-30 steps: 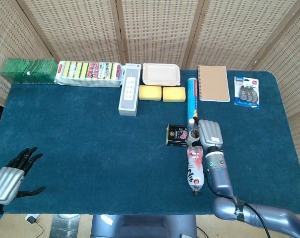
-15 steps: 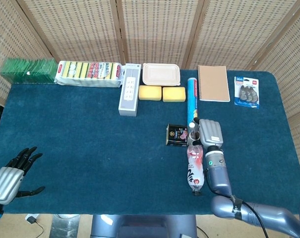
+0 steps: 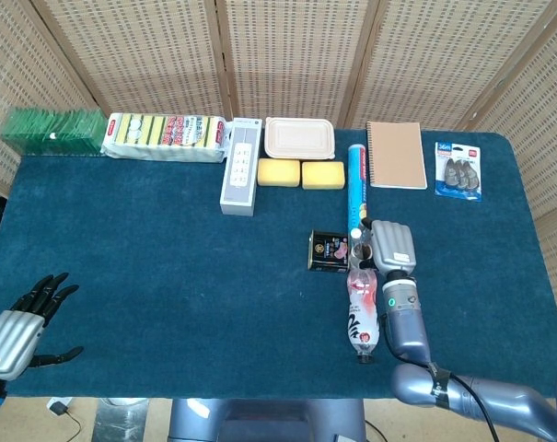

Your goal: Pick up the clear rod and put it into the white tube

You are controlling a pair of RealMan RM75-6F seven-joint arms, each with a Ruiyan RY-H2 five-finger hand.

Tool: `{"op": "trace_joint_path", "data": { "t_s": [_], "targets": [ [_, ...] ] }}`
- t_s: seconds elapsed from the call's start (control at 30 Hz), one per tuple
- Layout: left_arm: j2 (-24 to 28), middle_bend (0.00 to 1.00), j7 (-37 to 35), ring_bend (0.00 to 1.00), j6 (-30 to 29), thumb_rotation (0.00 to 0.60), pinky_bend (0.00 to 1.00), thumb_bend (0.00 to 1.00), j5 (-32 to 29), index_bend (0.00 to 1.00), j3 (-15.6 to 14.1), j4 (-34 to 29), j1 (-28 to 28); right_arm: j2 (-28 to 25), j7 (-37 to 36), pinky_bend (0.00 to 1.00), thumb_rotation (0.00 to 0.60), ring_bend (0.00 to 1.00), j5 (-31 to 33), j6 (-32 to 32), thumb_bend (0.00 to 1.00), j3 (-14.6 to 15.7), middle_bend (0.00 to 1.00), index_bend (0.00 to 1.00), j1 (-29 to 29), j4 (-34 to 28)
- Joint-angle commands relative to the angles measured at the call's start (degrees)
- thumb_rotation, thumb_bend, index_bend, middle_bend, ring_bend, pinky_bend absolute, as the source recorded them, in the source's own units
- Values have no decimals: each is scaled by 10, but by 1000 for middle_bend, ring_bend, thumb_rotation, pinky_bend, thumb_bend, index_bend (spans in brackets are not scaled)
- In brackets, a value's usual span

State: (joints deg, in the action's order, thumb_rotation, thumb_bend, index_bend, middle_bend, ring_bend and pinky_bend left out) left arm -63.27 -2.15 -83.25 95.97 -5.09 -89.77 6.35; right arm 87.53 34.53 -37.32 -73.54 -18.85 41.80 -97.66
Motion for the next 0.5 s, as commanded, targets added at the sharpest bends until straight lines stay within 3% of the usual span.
{"op": "trace_joint_path", "data": {
  "t_s": [0.03, 0.5],
  "targets": [
    [0, 51, -1, 24, 0, 450, 226, 112, 0, 106, 0, 0, 0, 3, 1, 514, 600, 579, 2, -1, 200, 0, 570, 501, 0, 1],
    [1, 50, -4, 24, -1, 448, 226, 112, 0, 106, 0, 1, 0, 14, 11, 523, 600, 613, 8, -7, 202, -2, 595, 530, 4, 6]
  ]
}}
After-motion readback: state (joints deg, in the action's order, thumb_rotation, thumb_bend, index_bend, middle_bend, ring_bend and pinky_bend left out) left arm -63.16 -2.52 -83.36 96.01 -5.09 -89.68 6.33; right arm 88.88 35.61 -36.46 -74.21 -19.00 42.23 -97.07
